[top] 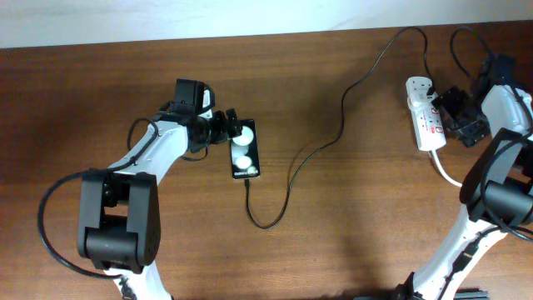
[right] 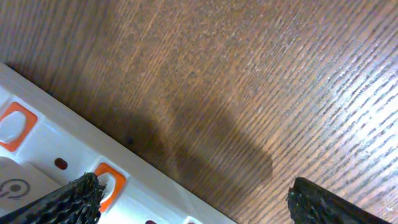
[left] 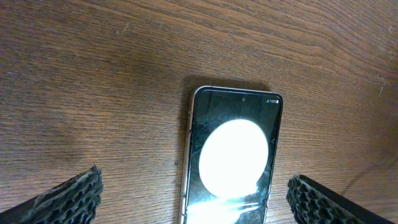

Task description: Plug charger to phone and switch on socket

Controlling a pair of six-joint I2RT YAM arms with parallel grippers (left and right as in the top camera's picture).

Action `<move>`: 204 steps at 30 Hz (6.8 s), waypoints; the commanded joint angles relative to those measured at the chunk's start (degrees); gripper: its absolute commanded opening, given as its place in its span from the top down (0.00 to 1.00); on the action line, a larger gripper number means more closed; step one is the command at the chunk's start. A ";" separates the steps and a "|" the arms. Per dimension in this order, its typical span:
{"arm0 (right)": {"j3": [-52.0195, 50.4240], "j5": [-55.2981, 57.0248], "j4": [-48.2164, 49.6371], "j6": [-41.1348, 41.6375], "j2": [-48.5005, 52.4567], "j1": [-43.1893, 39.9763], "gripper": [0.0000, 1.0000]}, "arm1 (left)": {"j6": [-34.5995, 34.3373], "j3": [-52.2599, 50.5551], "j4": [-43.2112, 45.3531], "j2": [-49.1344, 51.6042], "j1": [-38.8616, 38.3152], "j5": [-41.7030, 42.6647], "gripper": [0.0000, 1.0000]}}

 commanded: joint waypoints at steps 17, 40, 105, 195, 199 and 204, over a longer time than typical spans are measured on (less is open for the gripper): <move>-0.96 -1.29 -2.10 -0.70 1.75 2.99 0.01 | 0.33 0.07 0.09 -0.07 -0.15 -0.55 0.01; 10.62 -3.10 -22.88 -17.16 0.81 -1.11 0.01 | 0.33 0.07 0.09 -0.07 -0.15 -0.55 0.01; 10.58 -4.70 -20.37 -30.10 0.83 2.12 0.01 | 3.39 -1.36 -3.32 -23.34 -1.75 -11.34 0.01; 10.58 -4.70 -20.37 -30.10 0.83 2.12 0.01 | 26.49 -74.14 20.22 -112.98 7.45 -15.52 0.01; 10.58 -4.70 -20.37 -30.10 0.83 2.12 0.01 | 26.49 -74.14 20.22 -112.98 7.45 -15.52 0.01; 10.58 -4.70 -20.37 -30.10 0.83 2.12 0.01 | 26.49 -74.14 20.22 -112.98 7.45 -15.52 0.01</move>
